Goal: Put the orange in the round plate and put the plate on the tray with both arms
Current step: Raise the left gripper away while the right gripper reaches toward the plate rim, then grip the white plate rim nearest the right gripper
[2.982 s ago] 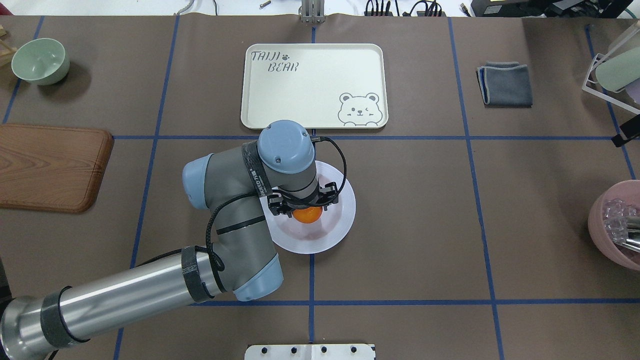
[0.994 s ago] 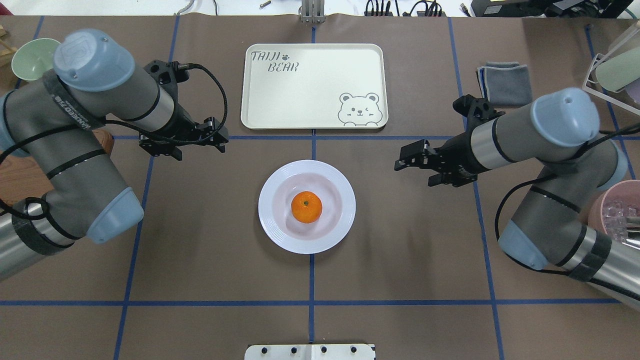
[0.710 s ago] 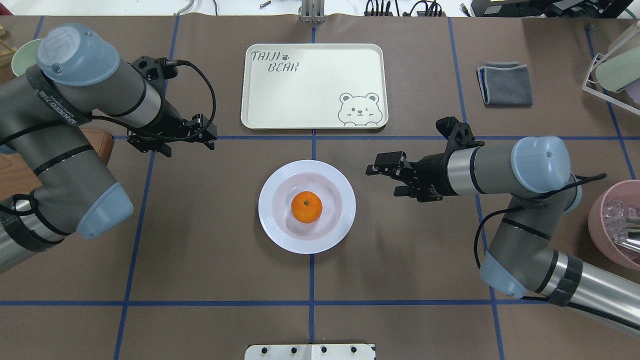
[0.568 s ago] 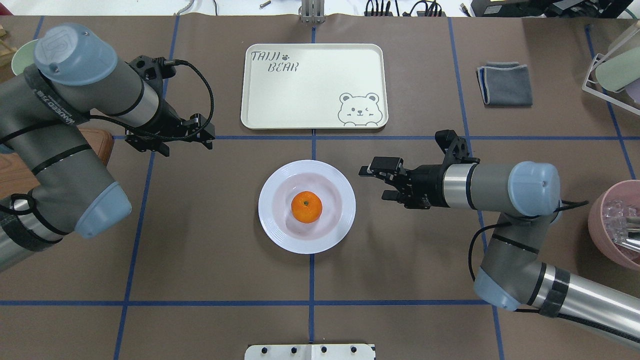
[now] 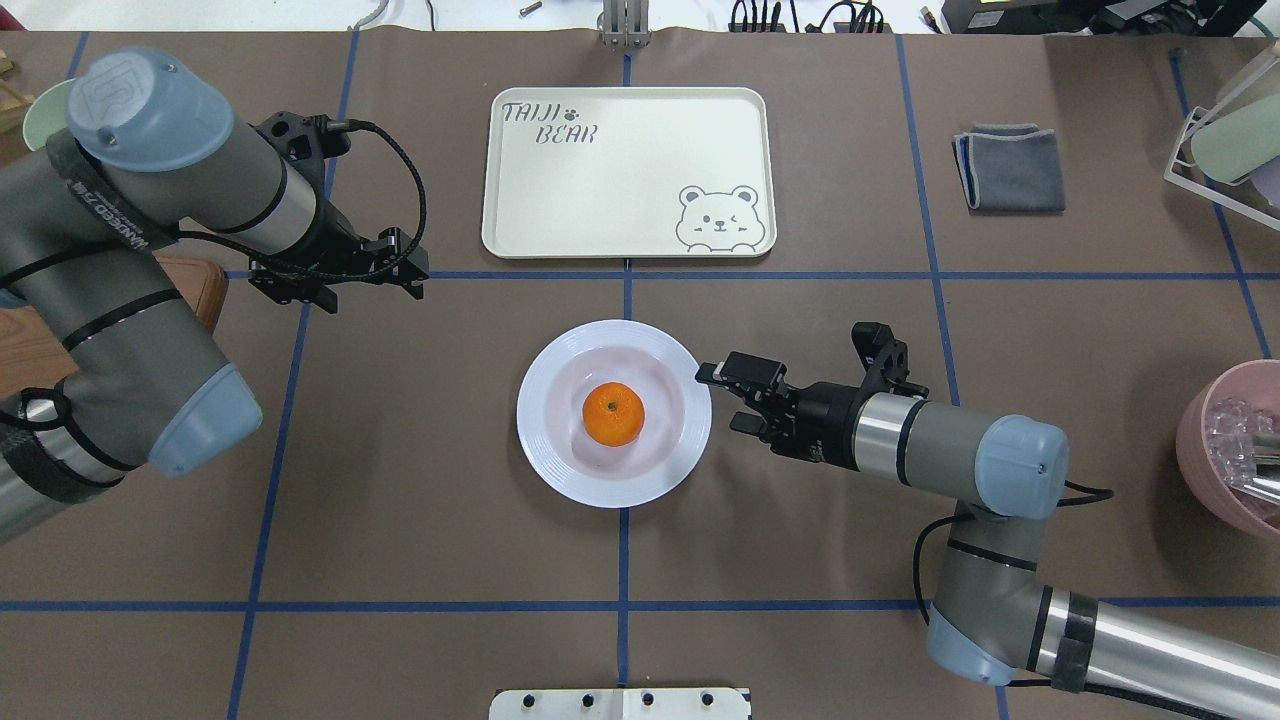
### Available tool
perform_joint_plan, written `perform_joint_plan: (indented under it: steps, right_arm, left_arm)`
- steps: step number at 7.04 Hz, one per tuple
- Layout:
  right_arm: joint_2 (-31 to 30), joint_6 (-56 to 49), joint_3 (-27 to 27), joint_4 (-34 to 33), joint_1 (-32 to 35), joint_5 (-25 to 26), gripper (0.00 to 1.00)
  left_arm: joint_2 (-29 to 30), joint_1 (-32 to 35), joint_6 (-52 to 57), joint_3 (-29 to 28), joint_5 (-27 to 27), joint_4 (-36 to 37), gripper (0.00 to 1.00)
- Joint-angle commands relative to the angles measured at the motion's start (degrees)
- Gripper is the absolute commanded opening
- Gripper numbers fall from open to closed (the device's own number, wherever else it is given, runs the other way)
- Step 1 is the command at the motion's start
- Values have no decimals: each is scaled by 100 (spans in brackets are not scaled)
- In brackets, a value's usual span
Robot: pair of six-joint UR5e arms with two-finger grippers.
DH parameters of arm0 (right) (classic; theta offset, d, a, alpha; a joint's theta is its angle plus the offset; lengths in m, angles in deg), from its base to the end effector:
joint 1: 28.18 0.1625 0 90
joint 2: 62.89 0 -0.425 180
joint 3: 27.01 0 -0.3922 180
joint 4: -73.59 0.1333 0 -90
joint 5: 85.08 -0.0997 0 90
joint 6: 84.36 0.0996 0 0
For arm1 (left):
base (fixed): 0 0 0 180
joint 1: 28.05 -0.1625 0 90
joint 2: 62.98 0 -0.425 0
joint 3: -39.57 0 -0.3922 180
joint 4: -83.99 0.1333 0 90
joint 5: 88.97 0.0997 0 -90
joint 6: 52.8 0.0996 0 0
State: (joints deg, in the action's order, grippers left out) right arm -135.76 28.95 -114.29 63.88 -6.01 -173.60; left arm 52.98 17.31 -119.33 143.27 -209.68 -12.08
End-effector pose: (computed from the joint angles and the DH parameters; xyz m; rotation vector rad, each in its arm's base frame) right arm -0.5008 -0.3508 0.3635 0.0033 -1.6904 0.6220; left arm 0.3762 -0.4983 0.2827 0.0218 0.9277 -0.1405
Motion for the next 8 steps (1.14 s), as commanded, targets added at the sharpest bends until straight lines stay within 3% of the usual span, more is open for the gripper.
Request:
perform_joint_plan:
  steps: [1,8]
  right_arm:
    - [88,7,79,4,-160,221,100]
    - [649,7,630,-40,-318,527,96]
  left_arm:
    - [-3,0,0,1,3,0,97]
    - [-47,26,-9,36,3,0,97]
